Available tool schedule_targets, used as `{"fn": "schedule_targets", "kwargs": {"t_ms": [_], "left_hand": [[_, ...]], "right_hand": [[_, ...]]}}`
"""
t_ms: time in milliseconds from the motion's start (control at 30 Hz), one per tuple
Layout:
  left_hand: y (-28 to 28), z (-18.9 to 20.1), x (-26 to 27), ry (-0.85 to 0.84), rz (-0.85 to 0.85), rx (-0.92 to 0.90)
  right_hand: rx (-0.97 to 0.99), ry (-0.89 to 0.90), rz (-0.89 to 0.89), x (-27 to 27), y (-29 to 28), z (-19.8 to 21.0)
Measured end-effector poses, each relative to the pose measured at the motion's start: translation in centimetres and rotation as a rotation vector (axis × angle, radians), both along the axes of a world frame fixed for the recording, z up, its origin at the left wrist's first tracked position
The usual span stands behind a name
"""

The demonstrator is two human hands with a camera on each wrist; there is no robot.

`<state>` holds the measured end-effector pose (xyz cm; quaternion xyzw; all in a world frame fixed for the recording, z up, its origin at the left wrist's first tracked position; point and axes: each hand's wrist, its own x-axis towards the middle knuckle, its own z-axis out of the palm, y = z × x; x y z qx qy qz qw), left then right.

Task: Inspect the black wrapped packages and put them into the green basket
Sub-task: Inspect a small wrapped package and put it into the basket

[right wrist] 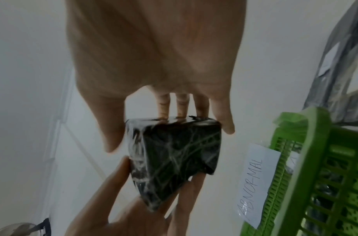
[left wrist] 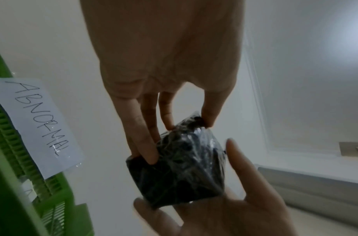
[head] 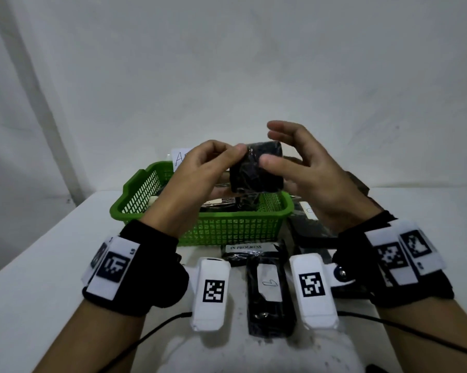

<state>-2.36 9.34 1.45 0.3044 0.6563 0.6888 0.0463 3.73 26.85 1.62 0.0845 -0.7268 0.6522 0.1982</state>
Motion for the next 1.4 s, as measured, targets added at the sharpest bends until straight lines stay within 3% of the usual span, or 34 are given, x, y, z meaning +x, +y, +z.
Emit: {"fn": "schedule_targets", "kwargs": {"t_ms": [167,333,500,600,700,833,1033,1267,1400], "left_hand": [[0.1,-0.2,-0.2,0.076,0.027,0.065],[-0.1,-0.2,-0.2,0.088,-0.012,0.073],[0.0,-0.3,-0.1,-0.028,-0.048,-0.052],[-0.2,-0.3,-0.2,-0.102,-0.072,-0.056],[-0.5,-0.3,-0.4,-0.019,-0.063,-0.031],[-0.8,-0.9,-0.9,0.147,-0.098,-0.1],[-0.6,-1.1,-0.8,0.321,-0.11,-0.142],[-1.3,-0.7,-1.2,0.321,-0.078,-0.166],[-1.9,-0.5,-1.7,0.293,0.039,-0.198]], "right_hand": [[-0.224,-0.204,-0.013,-0.8,0.1,-0.3],[-0.329,-0.079,-0.026,-1.1,0.8,-0.6],[-0.076,0.094,-0.111,-0.8,0.1,-0.6],[-0.017,0.066,-0.072,-0.9,-0.2,-0.7],[-0.151,-0.099,-0.001,-0.6,-0.2,-0.4],[-0.174,-0.257,0.075,-0.1,0.4,-0.2],[-0.162,-0.043,0.034,-0.2,0.1,0.0],[-0.139,-0.032,0.022,0.2,-0.4,0.3],[0.129,0.055,-0.199,0.1,0.1,0.2]]}}
